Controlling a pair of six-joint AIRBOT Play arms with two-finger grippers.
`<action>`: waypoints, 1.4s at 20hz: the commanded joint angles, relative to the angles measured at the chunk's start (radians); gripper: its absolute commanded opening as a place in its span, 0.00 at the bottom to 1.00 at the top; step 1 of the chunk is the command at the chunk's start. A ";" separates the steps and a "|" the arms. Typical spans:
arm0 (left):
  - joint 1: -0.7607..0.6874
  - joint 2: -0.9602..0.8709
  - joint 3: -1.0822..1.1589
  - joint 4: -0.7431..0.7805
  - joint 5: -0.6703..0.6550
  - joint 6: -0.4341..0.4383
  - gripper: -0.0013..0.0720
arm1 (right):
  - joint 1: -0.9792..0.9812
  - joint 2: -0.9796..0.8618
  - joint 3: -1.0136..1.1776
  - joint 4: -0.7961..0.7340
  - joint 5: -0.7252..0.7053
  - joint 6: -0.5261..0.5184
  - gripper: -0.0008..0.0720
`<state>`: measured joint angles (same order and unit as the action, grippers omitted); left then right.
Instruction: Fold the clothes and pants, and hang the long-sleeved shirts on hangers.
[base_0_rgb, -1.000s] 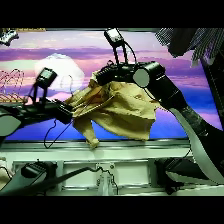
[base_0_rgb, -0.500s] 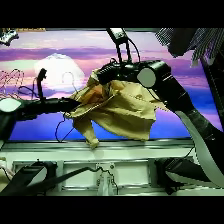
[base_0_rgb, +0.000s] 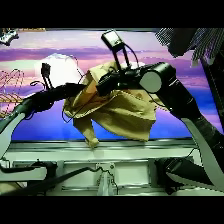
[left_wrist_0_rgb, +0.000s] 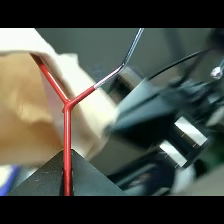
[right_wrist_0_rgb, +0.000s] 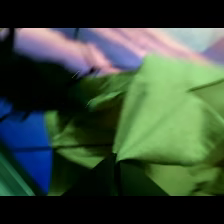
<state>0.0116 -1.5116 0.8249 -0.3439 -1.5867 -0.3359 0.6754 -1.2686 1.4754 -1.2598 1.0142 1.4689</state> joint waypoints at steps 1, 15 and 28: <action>-0.011 -0.130 0.070 -0.092 -0.243 0.048 0.03 | 0.051 0.002 0.000 -0.008 0.046 0.003 0.06; -0.149 -0.132 0.093 -0.125 -0.266 0.136 0.03 | 0.161 0.142 0.001 0.031 0.229 0.038 0.06; -0.225 0.016 0.111 -0.136 -0.266 0.135 0.03 | 0.159 0.361 0.106 -0.113 0.368 0.038 0.77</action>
<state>-0.1967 -1.5330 0.9344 -0.4805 -1.8503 -0.2020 0.8341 -0.9676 1.5185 -1.2911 1.3659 1.5078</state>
